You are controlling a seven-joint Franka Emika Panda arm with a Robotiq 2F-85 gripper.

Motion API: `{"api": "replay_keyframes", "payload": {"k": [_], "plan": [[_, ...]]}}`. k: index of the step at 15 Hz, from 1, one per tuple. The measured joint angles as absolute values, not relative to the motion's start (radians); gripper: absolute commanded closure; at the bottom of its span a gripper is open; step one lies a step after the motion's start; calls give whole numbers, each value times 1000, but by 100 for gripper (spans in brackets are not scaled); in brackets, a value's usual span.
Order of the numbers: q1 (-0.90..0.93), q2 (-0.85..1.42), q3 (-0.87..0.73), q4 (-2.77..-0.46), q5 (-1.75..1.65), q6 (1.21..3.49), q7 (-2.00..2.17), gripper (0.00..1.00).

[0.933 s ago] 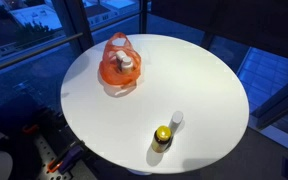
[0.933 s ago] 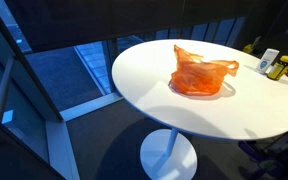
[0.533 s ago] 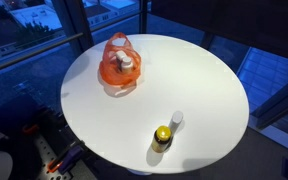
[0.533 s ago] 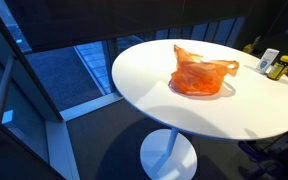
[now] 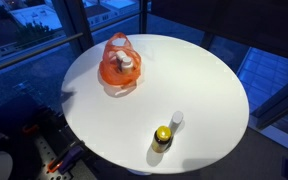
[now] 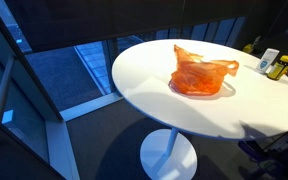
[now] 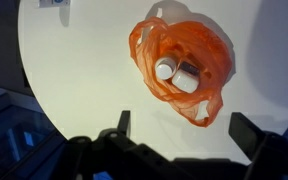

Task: Put the white bottle inside the orange plastic

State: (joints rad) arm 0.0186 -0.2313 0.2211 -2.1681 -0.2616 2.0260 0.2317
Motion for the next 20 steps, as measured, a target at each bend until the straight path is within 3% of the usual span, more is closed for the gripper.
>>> {"api": "replay_keyframes", "payload": {"k": [8,20], "plan": [[3,-26,104,-2005,-307,1937,313,0],[-95,127,-104,-1984,-300,1949,313,0]]}}
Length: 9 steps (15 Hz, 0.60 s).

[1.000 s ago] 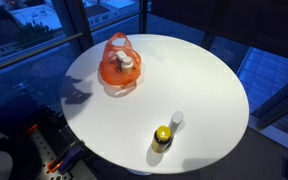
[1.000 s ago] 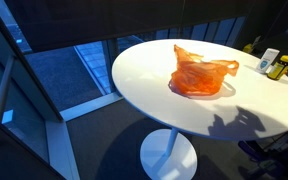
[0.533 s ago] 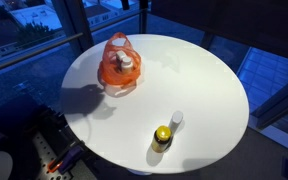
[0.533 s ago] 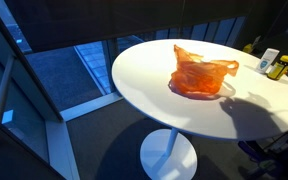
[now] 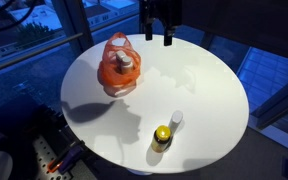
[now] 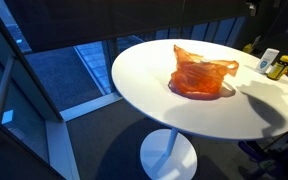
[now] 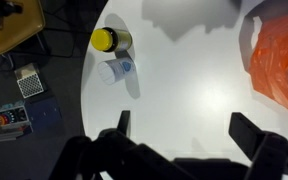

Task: Put the white bottle inside the orange plastic

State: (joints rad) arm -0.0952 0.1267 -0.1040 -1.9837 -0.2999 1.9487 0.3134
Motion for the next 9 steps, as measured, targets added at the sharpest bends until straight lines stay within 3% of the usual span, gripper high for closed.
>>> {"api": "replay_keyframes", "payload": {"k": [9], "plan": [[-123,223,-151,-1970,-283,2026,313,0]]}}
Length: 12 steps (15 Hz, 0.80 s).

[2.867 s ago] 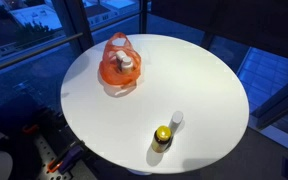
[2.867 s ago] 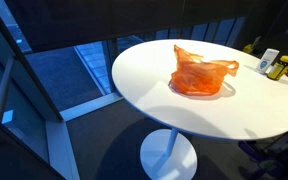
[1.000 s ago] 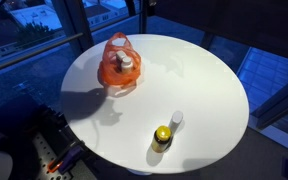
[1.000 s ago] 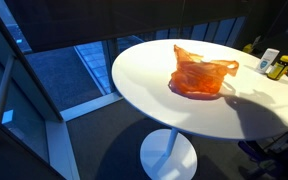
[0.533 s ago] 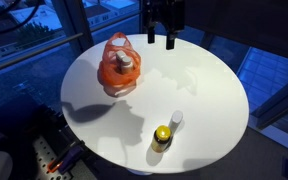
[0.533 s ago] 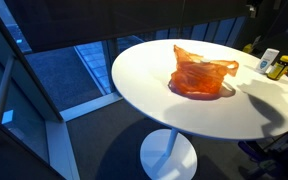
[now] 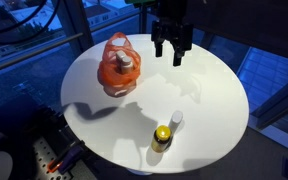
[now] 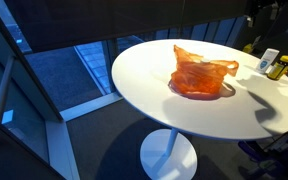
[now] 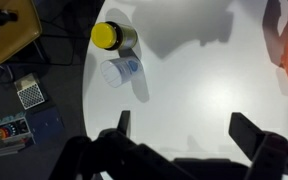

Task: Put the white bottle inside the orange plastic

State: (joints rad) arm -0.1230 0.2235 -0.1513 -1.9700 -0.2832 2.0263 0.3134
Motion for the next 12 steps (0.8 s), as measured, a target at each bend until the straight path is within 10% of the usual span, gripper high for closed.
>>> {"api": "replay_keyframes", "payload": {"k": [12], "plan": [[-148,275,-196,-1966,-283,2039,307,0]]}}
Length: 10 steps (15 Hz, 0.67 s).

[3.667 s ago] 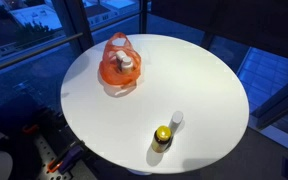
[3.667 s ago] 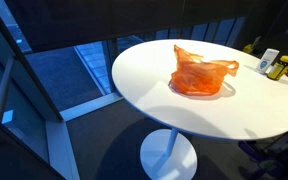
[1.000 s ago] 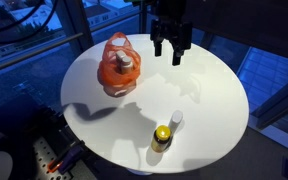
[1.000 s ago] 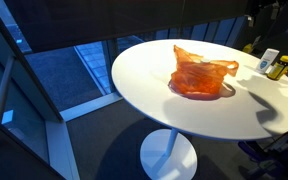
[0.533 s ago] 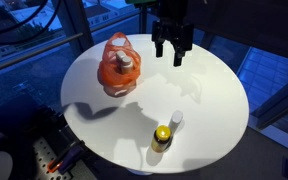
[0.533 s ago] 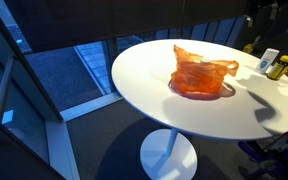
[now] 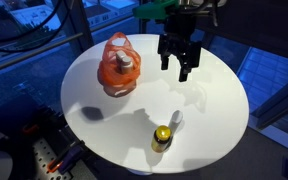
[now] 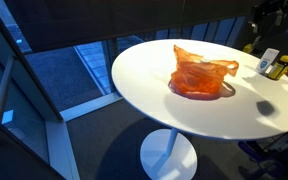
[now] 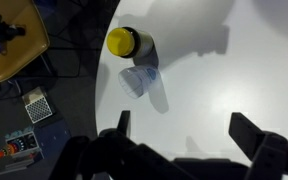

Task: Put the white bottle inside the orange plastic

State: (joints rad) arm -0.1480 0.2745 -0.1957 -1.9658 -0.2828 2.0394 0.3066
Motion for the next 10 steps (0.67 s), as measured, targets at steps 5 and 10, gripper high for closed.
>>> {"api": "replay_keyframes", "payload": {"k": [5,10], "plan": [[-167,319,-214,-1966,-283,2106,290,0],[-171,372,-230,-1966,-283,2178,280,0]]}}
